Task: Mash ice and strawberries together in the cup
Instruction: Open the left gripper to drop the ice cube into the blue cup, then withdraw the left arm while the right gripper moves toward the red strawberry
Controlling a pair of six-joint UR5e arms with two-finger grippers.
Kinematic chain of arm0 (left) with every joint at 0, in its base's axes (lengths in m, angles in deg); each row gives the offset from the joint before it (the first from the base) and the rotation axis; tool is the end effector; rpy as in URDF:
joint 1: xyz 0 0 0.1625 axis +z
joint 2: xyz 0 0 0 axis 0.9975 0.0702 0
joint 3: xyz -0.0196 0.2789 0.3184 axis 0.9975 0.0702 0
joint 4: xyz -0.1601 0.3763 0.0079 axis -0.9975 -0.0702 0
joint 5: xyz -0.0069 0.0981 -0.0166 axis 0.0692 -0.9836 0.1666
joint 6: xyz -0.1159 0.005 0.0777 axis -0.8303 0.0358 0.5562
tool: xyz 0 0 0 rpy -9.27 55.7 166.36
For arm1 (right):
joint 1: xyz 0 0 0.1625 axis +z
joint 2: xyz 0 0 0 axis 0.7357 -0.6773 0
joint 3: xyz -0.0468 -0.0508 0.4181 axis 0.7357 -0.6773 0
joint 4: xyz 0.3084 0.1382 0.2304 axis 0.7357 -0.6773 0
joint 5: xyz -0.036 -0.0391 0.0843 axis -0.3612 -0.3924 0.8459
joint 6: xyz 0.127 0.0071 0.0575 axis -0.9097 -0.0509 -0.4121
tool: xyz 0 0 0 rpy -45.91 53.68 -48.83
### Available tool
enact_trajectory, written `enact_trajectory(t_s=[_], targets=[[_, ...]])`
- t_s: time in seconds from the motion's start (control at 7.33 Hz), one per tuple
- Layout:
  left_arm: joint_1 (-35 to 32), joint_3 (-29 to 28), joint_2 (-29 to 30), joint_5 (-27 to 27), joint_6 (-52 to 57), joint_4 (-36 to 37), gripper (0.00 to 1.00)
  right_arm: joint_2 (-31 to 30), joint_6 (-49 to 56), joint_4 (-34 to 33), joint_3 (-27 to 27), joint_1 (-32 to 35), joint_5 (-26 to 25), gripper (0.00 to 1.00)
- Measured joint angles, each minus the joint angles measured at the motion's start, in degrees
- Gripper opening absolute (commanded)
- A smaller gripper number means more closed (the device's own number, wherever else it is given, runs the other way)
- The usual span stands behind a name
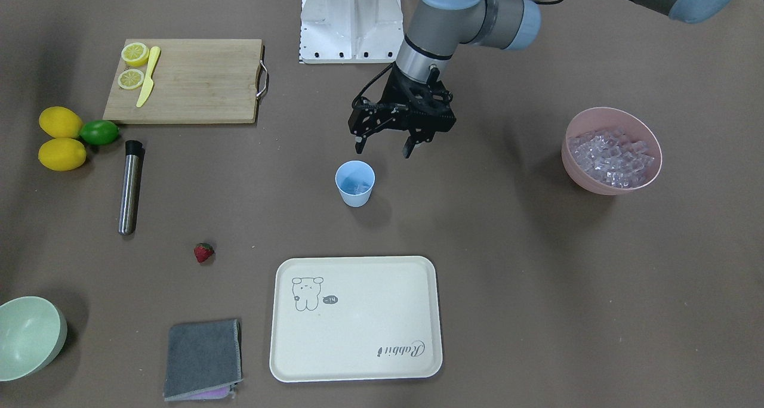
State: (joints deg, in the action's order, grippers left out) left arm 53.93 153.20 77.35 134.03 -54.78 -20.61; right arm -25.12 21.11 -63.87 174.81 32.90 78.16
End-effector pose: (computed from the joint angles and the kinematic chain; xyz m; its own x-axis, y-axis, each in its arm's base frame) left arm 0.4991 -0.4419 0.1793 0.5039 0.0321 -0.8632 0.2587 0.9478 0.1863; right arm -0.0238 -0.4104 0.5774 0.7279 -0.1118 0.6765 -0.0961 0.9603 0.2620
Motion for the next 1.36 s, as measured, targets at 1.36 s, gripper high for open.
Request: enact_trajectory(t_s=[1.36], targets=[[-48.35,3.32,-36.20,24.56,72.81,12.57,0.99,26.88,-21.56,-20.05,-7.04,-21.32,-2.55,1.00]])
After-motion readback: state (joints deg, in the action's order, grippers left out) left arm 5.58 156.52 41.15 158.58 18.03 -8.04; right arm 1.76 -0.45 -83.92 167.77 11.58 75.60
